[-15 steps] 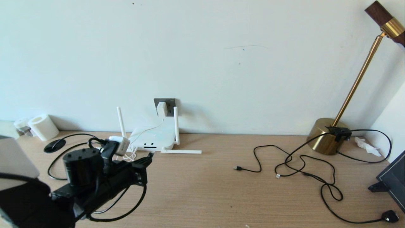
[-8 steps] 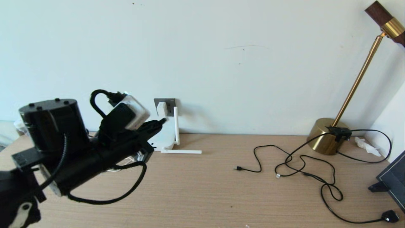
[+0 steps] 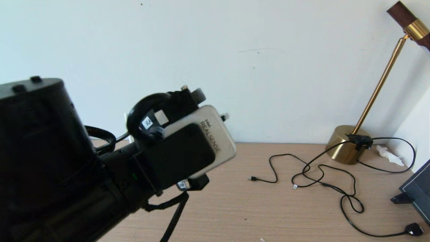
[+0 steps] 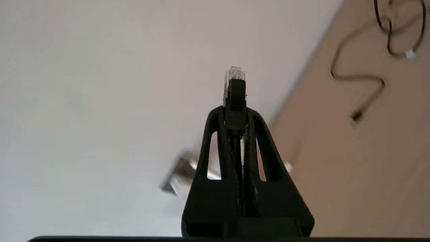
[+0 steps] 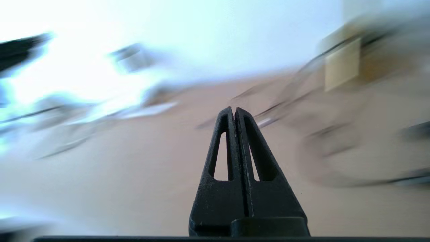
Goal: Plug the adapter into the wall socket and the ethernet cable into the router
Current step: Plug cable into router interface
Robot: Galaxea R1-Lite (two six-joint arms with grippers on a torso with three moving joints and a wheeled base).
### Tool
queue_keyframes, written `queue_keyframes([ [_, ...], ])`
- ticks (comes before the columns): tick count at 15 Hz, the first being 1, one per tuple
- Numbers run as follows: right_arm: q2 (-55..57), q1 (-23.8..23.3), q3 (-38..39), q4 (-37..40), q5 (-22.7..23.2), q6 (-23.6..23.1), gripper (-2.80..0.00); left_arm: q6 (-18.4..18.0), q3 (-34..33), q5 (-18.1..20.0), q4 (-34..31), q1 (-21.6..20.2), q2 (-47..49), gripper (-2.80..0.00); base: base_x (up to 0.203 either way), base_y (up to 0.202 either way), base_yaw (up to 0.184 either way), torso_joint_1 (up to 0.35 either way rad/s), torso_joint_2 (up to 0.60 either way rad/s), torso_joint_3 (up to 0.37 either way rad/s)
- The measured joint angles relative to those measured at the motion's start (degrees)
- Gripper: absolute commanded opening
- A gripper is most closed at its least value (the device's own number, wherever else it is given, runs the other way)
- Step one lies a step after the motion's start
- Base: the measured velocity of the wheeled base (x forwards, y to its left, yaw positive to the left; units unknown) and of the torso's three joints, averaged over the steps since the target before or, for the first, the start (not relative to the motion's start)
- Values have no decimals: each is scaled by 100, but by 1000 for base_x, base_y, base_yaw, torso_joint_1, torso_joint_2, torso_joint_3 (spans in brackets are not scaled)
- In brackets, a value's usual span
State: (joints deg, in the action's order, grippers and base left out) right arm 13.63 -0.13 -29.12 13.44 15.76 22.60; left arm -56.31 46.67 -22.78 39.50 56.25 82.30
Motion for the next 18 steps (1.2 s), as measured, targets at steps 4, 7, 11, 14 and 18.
queue_keyframes([
  [4, 1994, 0, -1675, 492, 2295, 2115, -280, -607, -232, 154, 435, 253, -304, -280, 0, 0, 0, 0, 0, 0],
  [7, 3132, 11, -2573, 547, 3644, 3703, -280, -953, -119, 622, 722, 292, -198, -280, 0, 0, 0, 0, 0, 0],
  [11, 4051, 500, -3045, 12, 4313, 5314, -280, -1605, 69, 845, 1290, 384, 214, -280, 0, 0, 0, 0, 0, 0],
  [14, 4456, 1002, -3103, -685, 4339, 6198, 0, -1940, 171, 847, 1529, 530, 493, -280, 0, 0, 0, 0, 0, 0],
  [18, 4975, 1362, -3261, -749, 4333, 6273, 0, -2029, 273, 855, 1620, 699, 700, -280, 0, 0, 0, 0, 0, 0],
])
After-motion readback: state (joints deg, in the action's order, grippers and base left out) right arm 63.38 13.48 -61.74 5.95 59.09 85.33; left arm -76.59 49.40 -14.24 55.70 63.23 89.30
